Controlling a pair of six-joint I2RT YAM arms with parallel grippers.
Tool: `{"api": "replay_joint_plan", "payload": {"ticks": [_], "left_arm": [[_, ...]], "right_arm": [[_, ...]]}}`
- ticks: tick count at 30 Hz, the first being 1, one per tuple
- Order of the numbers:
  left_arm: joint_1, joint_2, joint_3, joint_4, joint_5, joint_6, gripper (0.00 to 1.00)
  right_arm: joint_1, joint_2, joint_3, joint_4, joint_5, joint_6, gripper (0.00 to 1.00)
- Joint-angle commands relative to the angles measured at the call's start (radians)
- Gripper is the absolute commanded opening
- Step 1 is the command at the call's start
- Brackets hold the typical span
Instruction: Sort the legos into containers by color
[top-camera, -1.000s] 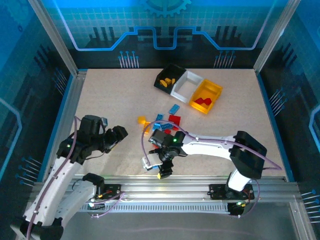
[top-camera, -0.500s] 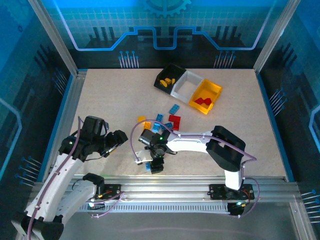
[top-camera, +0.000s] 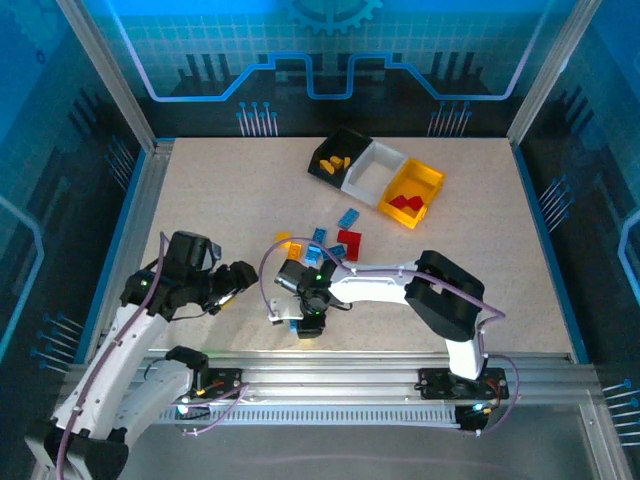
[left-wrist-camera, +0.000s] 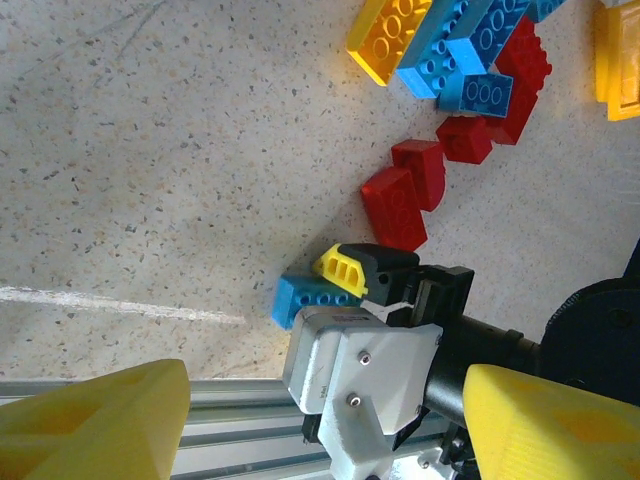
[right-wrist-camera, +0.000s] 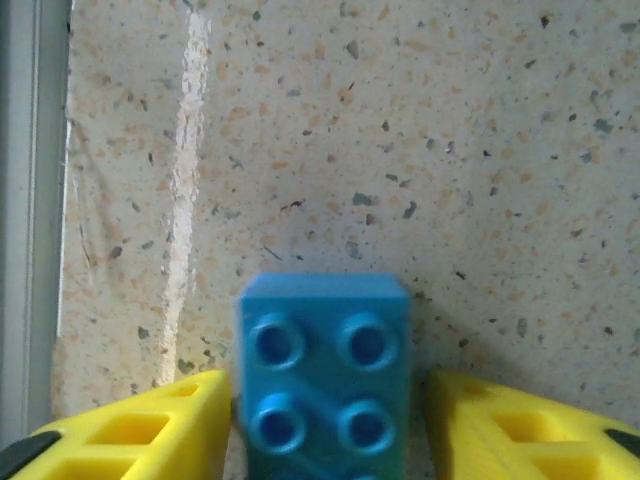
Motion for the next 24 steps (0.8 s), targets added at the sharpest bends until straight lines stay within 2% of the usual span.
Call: {"api": "replay_joint_plan", "payload": {"ticks": [1, 5, 9, 14, 17, 20, 24], "left_arm": [[0.010, 0.008, 0.001, 0.003, 0.039, 0.039, 0.74], [0.013, 0.028, -0.015, 0.025, 0.027, 0.025, 0.74], [0.016, 0.041, -0.012, 0.034, -0.008, -0.029, 0.74], [0.015, 0.060, -0.020, 0.107, -0.048, -0.092, 0.74], [0.015, 0.068, -0.012, 0.147, -0.062, -0.134, 0.74], [0.015, 0.066, -0.004, 0.187, -0.068, -0.174, 0.74], [0.014, 0.109, -0.012, 0.248, -0.060, -0.198, 0.74]], "right_arm": [[-0.001, 0.016, -0.011, -0.025, 0.051, 0.031, 0.43], [-0.016, -0.046, -0.051, 0.012, 0.035, 0.025, 0.31], [-0.058, -0.120, -0.053, 0.013, -0.040, -0.014, 0.28], [-0.211, -0.248, -0.092, 0.139, -0.215, 0.022, 0.26], [-0.342, -0.310, -0.105, 0.217, -0.343, 0.126, 0.26], [-0.460, -0.343, -0.075, 0.280, -0.419, 0.271, 0.26], [-0.598, -0.326, -0.008, 0.374, -0.443, 0.479, 0.27]]}}
